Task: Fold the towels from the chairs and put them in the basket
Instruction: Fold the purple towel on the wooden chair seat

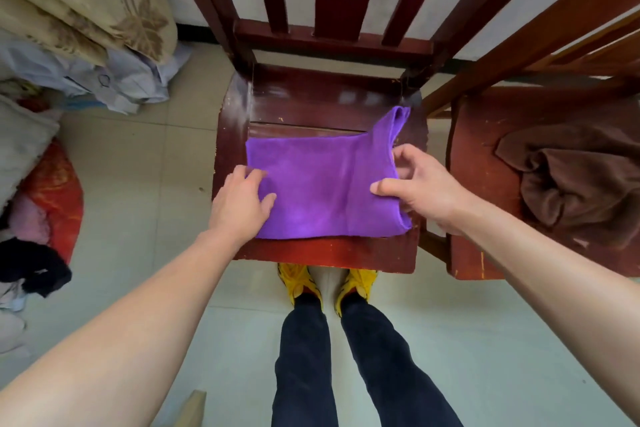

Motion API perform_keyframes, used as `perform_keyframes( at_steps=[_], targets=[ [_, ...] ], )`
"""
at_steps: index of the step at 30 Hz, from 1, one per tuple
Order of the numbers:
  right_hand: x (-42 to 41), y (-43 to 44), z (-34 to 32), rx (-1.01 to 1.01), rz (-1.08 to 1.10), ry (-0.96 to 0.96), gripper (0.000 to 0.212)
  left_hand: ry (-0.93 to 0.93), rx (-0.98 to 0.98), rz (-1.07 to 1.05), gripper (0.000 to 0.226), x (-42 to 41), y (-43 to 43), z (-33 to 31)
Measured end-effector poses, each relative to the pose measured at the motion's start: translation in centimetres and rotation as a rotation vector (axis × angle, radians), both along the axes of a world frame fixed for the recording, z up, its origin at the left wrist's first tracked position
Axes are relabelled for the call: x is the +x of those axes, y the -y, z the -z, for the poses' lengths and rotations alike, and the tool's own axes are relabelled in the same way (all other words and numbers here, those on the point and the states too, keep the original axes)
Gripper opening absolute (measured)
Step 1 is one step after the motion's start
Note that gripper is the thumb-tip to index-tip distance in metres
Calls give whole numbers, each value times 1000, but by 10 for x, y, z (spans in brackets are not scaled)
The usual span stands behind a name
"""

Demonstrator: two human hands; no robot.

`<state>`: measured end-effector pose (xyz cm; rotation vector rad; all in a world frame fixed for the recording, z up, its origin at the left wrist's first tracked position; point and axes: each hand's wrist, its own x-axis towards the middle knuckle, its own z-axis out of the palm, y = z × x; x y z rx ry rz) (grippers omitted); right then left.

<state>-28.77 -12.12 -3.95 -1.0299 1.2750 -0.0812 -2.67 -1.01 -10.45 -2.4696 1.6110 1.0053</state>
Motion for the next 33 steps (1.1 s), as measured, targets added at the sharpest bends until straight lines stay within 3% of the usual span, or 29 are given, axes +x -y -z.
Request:
perform_keyframes(
  at_steps=[7,11,14,16,18,22,25,27,29,31,33],
  targets=[
    [132,-41,33,-334,-264,-291,32,-19,95,-201,28,71,-40,-6],
    [173,-68,63,-383,-413,-460,37,-30,111,-277,26,99,-67,0],
    [190,-78,78,-349,-614,-614,54,-50,126,-301,27,107,-76,3],
    [196,-73,78,-267,-656,-603,65,-44,122,-288,28,105,-73,3],
    [189,-59,71,-193,-542,-520,61,-20,78,-257,28,96,-65,-2],
    [151,-17,63,-349,-15,-469,3,13,-185,-66,36,65,-33,-9],
    [135,6,67,-104,206,-318,12,27,-187,290,71,31,-6,-3],
    [128,21,71,74,264,-233,8,52,-24,492,99,15,6,10],
    [123,33,76,172,323,-176,6,88,107,544,115,14,10,21],
    [121,34,77,120,340,-171,3,115,132,551,122,16,9,27],
    [121,21,73,-113,279,-245,7,124,134,557,126,17,7,27]
  ],
)
